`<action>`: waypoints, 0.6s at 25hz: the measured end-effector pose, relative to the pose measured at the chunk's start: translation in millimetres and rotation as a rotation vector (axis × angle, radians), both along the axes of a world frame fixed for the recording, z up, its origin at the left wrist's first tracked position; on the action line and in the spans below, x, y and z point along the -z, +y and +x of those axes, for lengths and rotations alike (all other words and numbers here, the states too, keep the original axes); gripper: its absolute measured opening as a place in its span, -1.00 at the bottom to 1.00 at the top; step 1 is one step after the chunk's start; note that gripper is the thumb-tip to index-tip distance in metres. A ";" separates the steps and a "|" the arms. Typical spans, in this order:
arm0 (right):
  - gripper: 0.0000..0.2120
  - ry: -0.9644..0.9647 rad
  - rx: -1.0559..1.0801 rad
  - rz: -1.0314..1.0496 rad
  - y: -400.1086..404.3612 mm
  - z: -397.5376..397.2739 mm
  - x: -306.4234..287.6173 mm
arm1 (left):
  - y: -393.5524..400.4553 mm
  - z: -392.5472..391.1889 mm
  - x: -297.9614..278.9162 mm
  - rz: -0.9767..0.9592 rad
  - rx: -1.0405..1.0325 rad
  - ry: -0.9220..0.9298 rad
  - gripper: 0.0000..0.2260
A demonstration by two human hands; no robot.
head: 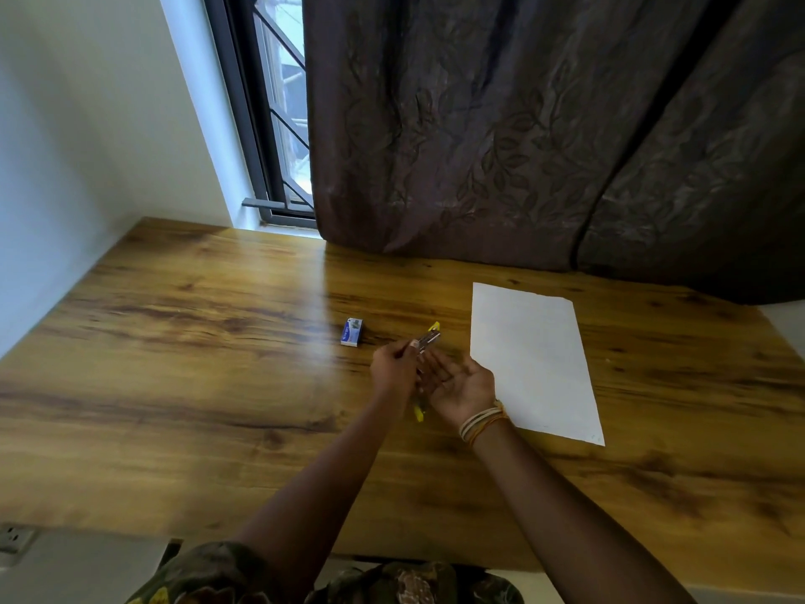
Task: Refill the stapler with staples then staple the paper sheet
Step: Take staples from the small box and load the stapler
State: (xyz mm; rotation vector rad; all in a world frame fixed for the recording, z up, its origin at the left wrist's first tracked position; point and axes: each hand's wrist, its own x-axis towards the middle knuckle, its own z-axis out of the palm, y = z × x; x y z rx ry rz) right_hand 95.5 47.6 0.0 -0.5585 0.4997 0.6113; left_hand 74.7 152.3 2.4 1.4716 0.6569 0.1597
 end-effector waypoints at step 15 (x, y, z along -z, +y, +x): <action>-0.78 -0.438 -1.031 -1.397 -15.3 64.6 -35.2 | 20.1 -9.3 9.3 -0.499 0.092 0.098 -0.72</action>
